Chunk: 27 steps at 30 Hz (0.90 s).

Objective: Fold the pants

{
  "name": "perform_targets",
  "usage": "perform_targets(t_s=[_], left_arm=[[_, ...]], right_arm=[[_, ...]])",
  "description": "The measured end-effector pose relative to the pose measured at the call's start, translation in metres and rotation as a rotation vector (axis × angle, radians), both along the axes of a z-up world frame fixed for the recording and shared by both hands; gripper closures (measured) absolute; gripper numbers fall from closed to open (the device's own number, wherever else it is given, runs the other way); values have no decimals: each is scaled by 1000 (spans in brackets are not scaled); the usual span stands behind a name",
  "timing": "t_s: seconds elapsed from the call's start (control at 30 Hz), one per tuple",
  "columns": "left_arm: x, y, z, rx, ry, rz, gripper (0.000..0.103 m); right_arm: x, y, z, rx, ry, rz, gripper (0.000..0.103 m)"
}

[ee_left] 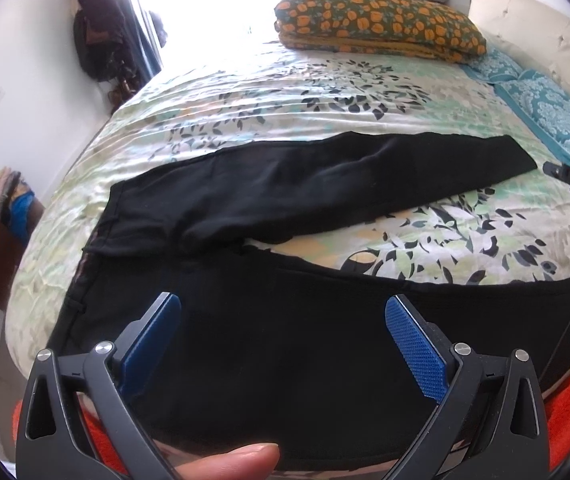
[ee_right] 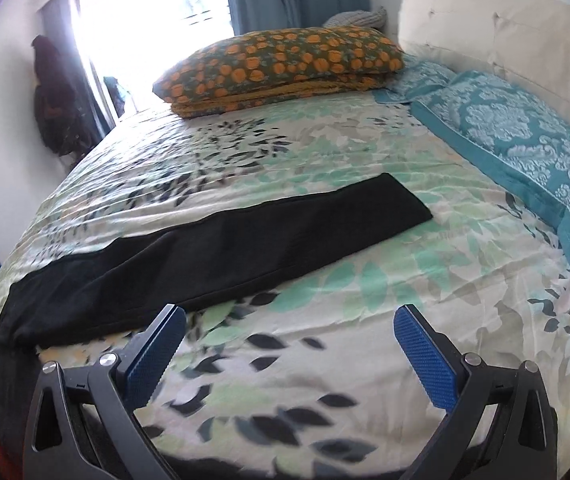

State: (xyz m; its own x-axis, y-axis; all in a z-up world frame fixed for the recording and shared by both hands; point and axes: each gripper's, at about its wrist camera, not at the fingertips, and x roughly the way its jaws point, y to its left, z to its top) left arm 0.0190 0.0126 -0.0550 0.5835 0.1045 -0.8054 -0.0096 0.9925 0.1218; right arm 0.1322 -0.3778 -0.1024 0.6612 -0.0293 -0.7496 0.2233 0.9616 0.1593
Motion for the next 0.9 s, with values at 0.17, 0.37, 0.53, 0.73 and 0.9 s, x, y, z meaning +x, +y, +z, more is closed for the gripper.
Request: perform_targets(t_s=[0.17, 0.37, 0.53, 0.73, 0.9], left_arm=[[9, 2, -16, 30, 36, 24, 1], [14, 3, -34, 55, 92, 44, 1], [12, -1, -37, 52, 110, 25, 1], [1, -7, -38, 32, 128, -3, 1], [-18, -2, -28, 42, 113, -7, 1]], right_arm=[[81, -123, -67, 307, 72, -218, 18], [139, -183, -109, 462, 112, -367, 47], [137, -195, -101, 411, 98, -406, 89], [99, -188, -98, 296, 155, -386, 90], [92, -178, -88, 256, 160, -399, 76]])
